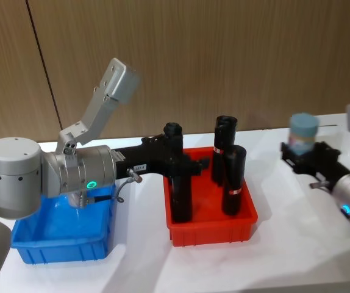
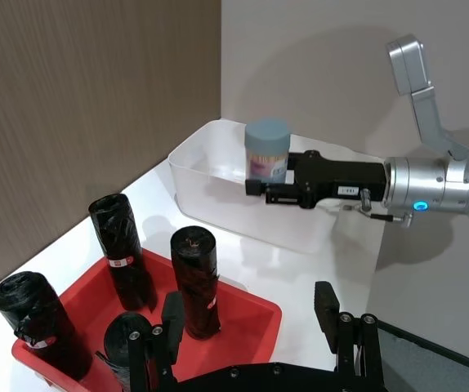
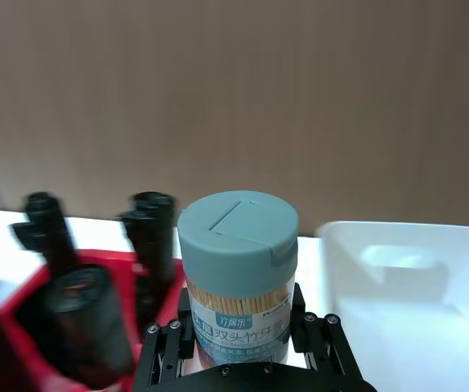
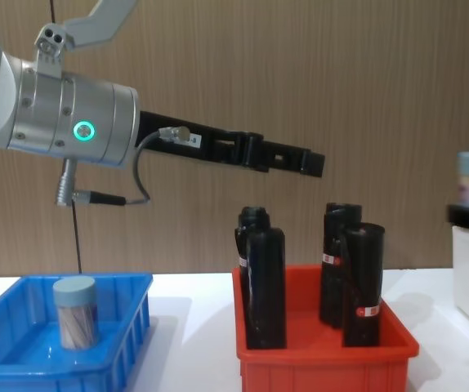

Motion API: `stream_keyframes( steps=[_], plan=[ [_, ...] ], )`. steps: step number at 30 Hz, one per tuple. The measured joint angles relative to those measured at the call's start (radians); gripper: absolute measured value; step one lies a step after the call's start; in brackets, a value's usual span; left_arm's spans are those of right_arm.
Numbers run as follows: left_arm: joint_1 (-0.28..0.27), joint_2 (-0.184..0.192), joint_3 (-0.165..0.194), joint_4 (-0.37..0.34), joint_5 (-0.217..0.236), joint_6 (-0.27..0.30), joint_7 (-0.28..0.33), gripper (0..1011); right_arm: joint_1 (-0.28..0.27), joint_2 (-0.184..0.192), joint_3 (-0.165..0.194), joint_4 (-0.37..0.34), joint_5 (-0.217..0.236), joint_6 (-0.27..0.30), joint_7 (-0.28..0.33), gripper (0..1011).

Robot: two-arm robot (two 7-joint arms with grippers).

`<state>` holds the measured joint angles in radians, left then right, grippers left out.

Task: Pick the cotton swabs from the blue box and place them into the white box.

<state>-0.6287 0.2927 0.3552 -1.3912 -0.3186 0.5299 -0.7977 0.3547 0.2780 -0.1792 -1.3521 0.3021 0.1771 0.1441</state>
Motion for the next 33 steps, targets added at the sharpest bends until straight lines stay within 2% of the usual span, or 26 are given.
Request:
stream_keyframes(
  steps=[8, 16, 26, 32, 33],
  plan=[
    [0.000, 0.000, 0.000, 0.000, 0.000, 0.000, 0.000, 1004, 0.003, 0.032, 0.046, 0.038, -0.003, -0.016, -0.058, 629],
    [0.000, 0.000, 0.000, 0.000, 0.000, 0.000, 0.000, 1004, 0.006, 0.053, 0.078, 0.071, -0.003, -0.020, -0.092, 629],
    [0.000, 0.000, 0.000, 0.000, 0.000, 0.000, 0.000, 1004, 0.009, 0.062, 0.093, 0.093, -0.001, -0.022, -0.102, 632],
    [0.000, 0.000, 0.000, 0.000, 0.000, 0.000, 0.000, 1004, 0.010, 0.065, 0.100, 0.100, 0.001, -0.024, -0.103, 799],
    [0.000, 0.000, 0.000, 0.000, 0.000, 0.000, 0.000, 1004, 0.010, 0.065, 0.102, 0.101, 0.002, -0.025, -0.103, 799]
  ],
)
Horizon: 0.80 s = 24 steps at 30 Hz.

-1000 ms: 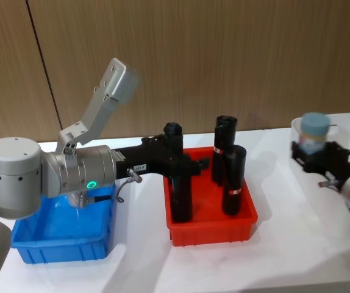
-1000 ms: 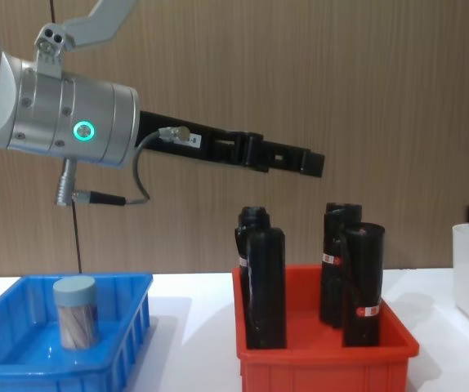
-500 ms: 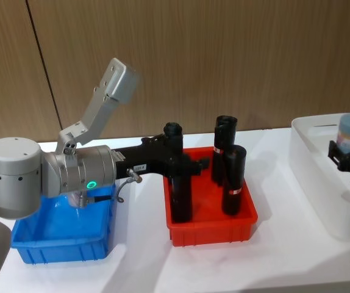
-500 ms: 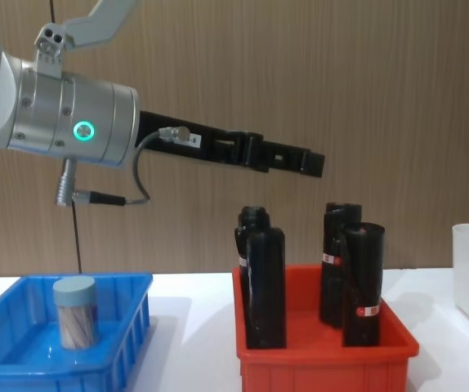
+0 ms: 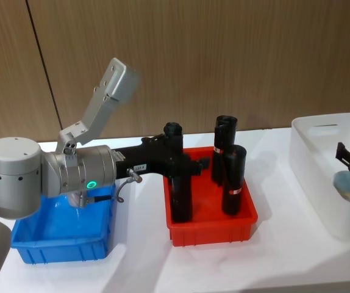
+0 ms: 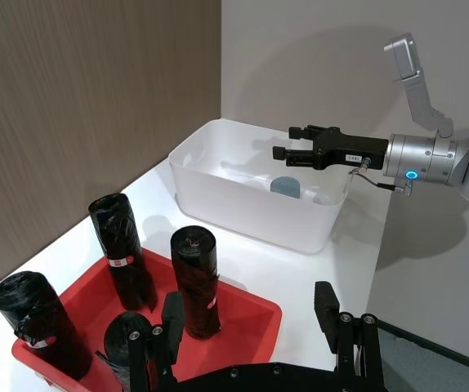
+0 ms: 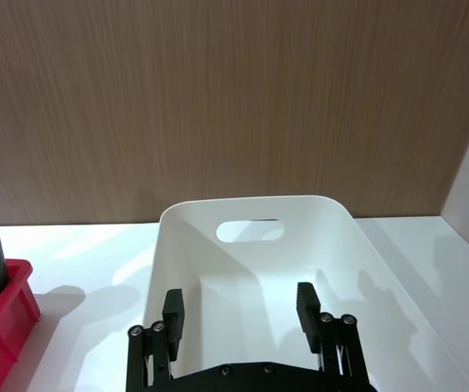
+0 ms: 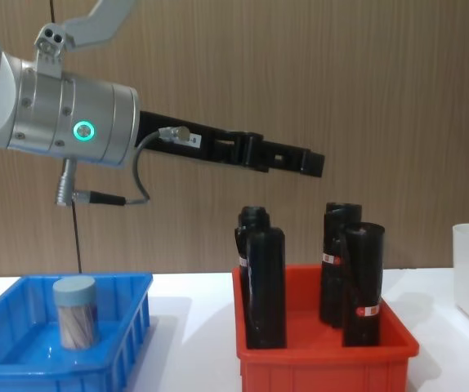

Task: Pick the cotton swabs from the blue box and place them into the white box.

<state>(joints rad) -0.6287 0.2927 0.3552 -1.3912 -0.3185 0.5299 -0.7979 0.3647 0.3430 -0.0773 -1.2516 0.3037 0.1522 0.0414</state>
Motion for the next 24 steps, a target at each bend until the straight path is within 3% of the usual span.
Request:
stream_keyframes(
  steps=[7, 24],
  plan=[
    [0.000, 0.000, 0.000, 0.000, 0.000, 0.000, 0.000, 1004, 0.000, 0.001, 0.005, 0.001, 0.006, -0.006, 0.000, 996],
    [0.000, 0.000, 0.000, 0.000, 0.000, 0.000, 0.000, 1004, -0.010, 0.001, 0.012, -0.011, 0.013, -0.019, 0.002, 1002]
  ],
)
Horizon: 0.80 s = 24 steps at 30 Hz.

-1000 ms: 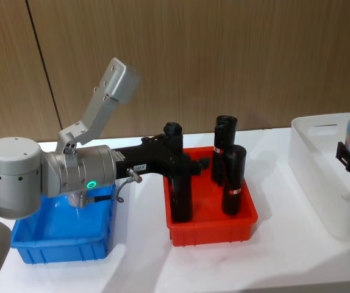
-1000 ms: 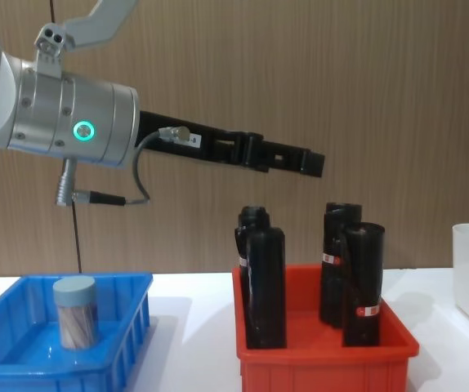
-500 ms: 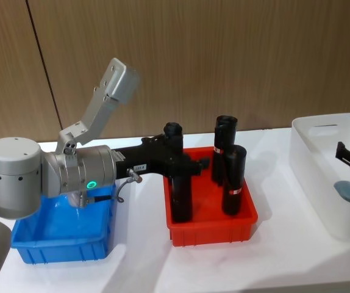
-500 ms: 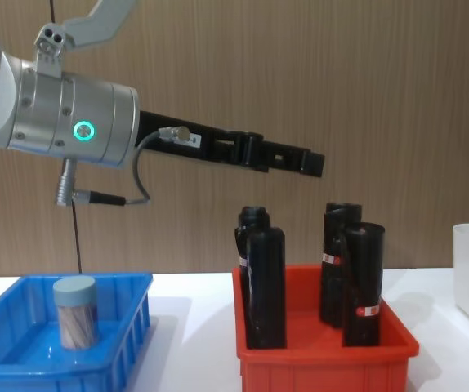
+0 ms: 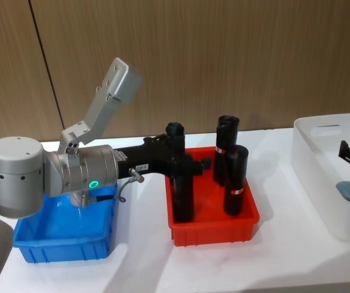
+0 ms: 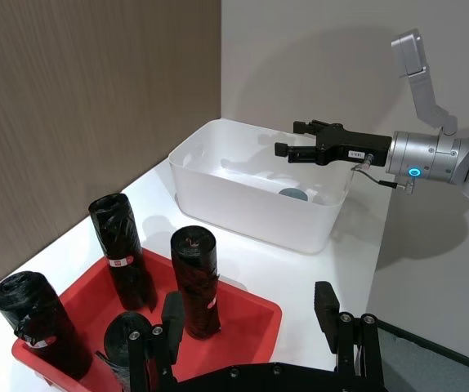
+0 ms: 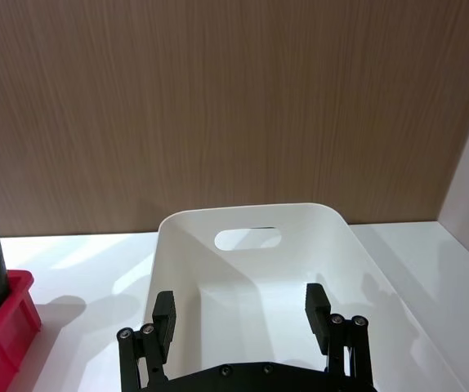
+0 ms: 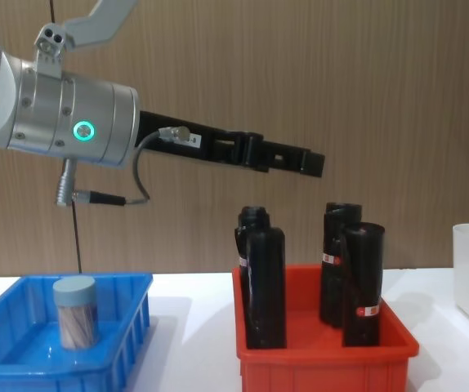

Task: Pick the cotton swabs from the blue box and place them into the white box.

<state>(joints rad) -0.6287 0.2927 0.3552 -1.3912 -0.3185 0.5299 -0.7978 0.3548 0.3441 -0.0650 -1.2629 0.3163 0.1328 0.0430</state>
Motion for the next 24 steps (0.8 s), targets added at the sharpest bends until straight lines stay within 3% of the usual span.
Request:
stream_keyframes(
  steps=[17, 24],
  plan=[
    [0.001, 0.000, 0.000, -0.001, 0.000, -0.002, 0.002, 1004, -0.006, 0.000, 0.001, -0.009, 0.001, -0.003, 0.002, 1002],
    [0.029, 0.007, 0.007, -0.017, 0.008, -0.037, 0.057, 1004, -0.043, -0.001, -0.016, -0.059, 0.000, -0.013, 0.004, 1002]
  ],
)
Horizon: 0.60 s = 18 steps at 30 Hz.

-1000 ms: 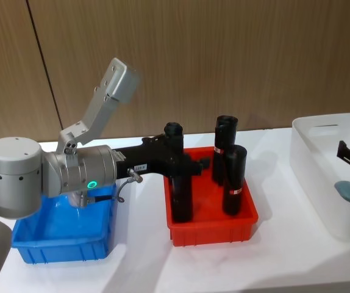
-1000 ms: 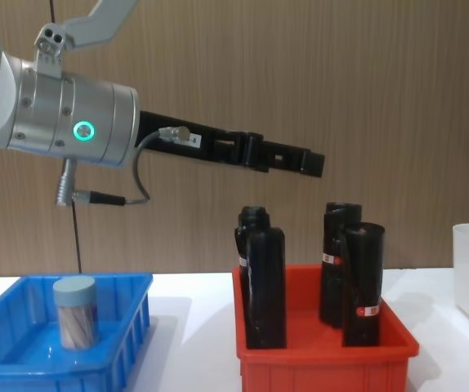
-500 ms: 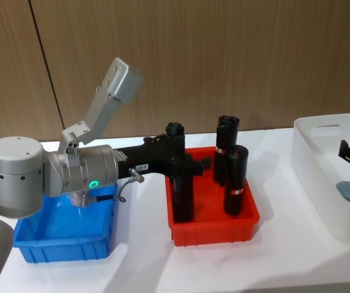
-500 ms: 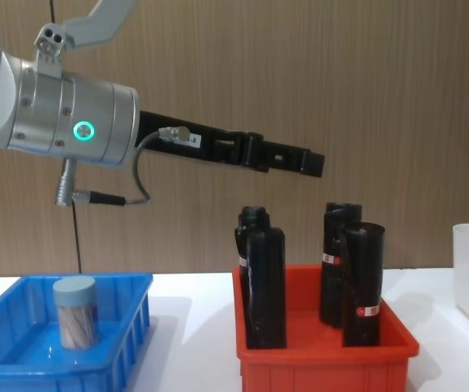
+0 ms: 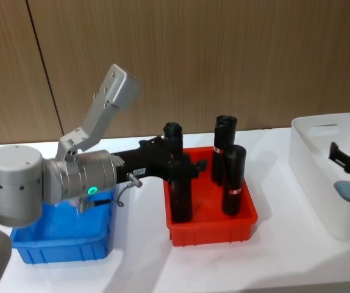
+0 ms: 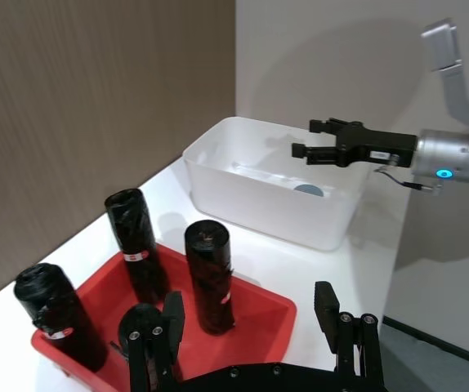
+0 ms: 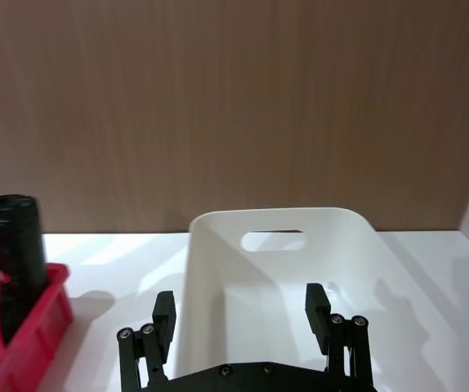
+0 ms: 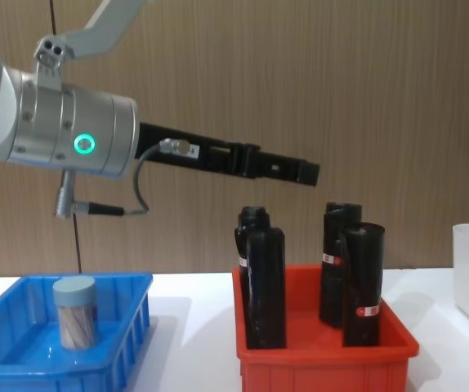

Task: Pick the cotton swabs from the blue box and place them into the white box.

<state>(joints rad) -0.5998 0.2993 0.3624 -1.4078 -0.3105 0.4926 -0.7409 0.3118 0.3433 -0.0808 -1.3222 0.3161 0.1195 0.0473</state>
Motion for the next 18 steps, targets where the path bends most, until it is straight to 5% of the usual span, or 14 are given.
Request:
stream_keyframes(
  steps=[18],
  plan=[
    [0.114, 0.026, 0.029, -0.069, 0.035, -0.150, 0.228, 1004, -0.166, -0.003, -0.074, -0.226, -0.015, -0.044, 0.010, 1001]
  ],
)
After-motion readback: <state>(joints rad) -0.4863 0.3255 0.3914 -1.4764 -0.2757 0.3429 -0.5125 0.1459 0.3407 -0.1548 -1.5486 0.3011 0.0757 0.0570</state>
